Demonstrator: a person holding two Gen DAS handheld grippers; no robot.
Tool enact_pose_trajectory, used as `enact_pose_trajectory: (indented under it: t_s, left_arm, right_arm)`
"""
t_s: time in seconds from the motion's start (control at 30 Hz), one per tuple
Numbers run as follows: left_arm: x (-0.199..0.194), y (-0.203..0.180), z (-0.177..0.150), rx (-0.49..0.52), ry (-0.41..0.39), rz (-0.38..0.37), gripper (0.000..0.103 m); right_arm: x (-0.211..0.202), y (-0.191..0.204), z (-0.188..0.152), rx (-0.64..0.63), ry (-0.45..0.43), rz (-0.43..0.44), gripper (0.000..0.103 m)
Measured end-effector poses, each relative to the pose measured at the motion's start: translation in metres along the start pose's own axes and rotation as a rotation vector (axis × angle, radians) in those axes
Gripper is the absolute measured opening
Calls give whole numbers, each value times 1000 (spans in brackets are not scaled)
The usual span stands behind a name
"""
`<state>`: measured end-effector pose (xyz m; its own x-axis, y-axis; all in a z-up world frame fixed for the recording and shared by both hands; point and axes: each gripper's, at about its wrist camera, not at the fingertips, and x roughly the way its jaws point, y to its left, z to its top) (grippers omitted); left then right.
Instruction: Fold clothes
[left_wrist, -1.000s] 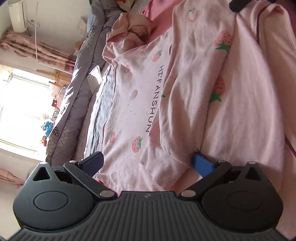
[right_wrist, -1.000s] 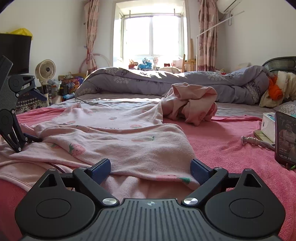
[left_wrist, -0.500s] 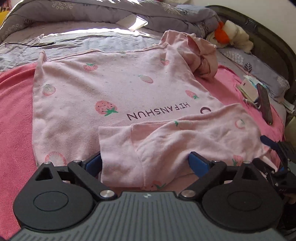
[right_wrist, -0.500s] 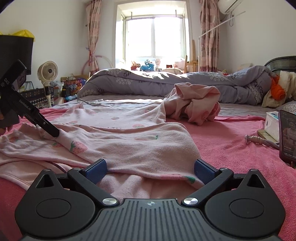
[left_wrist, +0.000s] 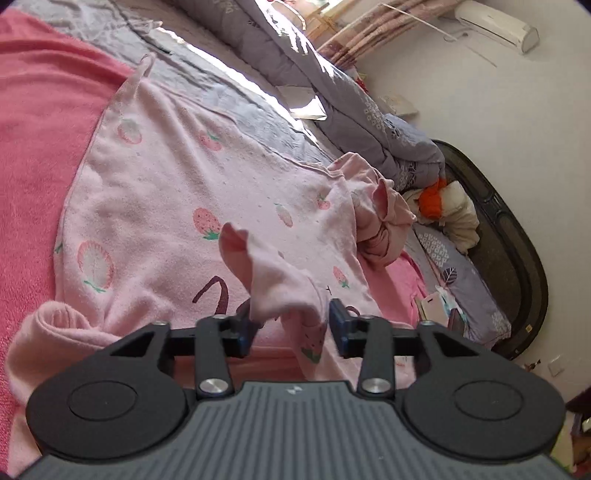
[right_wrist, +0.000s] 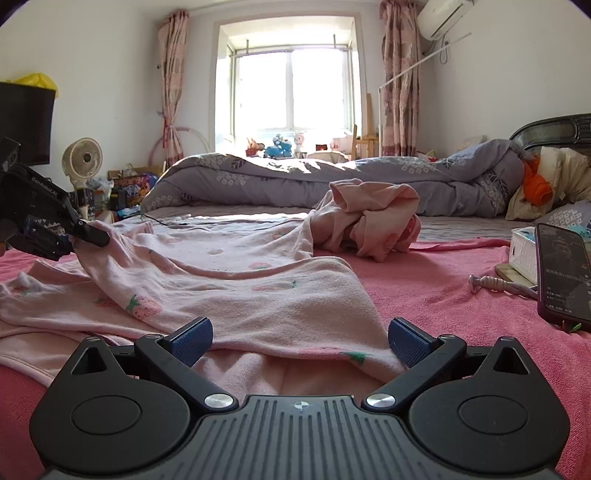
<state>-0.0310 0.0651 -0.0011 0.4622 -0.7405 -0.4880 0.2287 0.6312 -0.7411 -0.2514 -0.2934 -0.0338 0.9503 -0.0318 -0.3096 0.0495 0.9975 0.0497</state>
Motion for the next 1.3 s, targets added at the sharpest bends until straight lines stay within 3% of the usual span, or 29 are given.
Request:
enact_pose_trajectory:
  t_s: [0.03, 0.1, 0.17, 0.2, 0.23, 0.4, 0.53, 0.67, 0.8, 0.97, 1.07, 1.13, 1.17, 1.2, 1.23, 1.3]
  left_arm:
    - [3, 6, 0, -59, 4, -12, 82]
    - [5, 10, -2, -99, -34, -31, 76]
    - [6, 6, -3, -88, -48, -27, 49]
    - [7, 5, -4, -95, -47, -25, 10]
    - [6, 4, -4, -98, -48, -34, 8]
    - [-11, -9, -2, -79, -91, -102, 8]
    - [-47, -26, 6, -36, -156, -172, 8]
    - [-92, -33, 3, 30, -221, -190, 8]
    - [-117, -11, -18, 45, -216, -92, 8]
    - [-127, 38, -52, -45, -169, 48, 9]
    - [-130, 47, -62, -3, -167, 128, 16]
    - [-132, 43, -65, 81, -165, 196, 42]
    - [-133, 38, -67, 141, -166, 223, 44]
    - [-134, 32, -67, 176, -167, 242, 50]
    - [-136, 27, -66, 202, -170, 264, 64]
    - [-142, 14, -66, 272, -185, 312, 79]
  right_arm:
    - [0, -2, 0, 8, 5, -6, 103]
    - [-1, -4, 0, 18, 9, -10, 103]
    - [-3, -4, 0, 22, 10, -15, 103]
    - [-3, -4, 0, 16, 7, -19, 103]
    - [-4, -3, 0, 10, 5, -23, 103]
    - [-8, 0, 1, -68, -26, -76, 103]
    - [-11, -1, 0, -160, -35, -107, 103]
    - [-15, -6, 2, -182, -40, -111, 103]
    - [-17, -17, 6, -145, -31, -89, 103]
    - [-13, -38, 12, -70, 9, -96, 103]
    - [-11, -50, 19, -65, 32, -122, 103]
    - [-12, -57, 27, -58, 28, -114, 103]
    - [-13, -59, 33, -50, 19, -81, 103]
    - [-14, -58, 40, -44, 11, -18, 103]
    - [-14, -55, 48, -46, 7, 68, 103]
    - [-9, -40, 64, -83, 9, 270, 103]
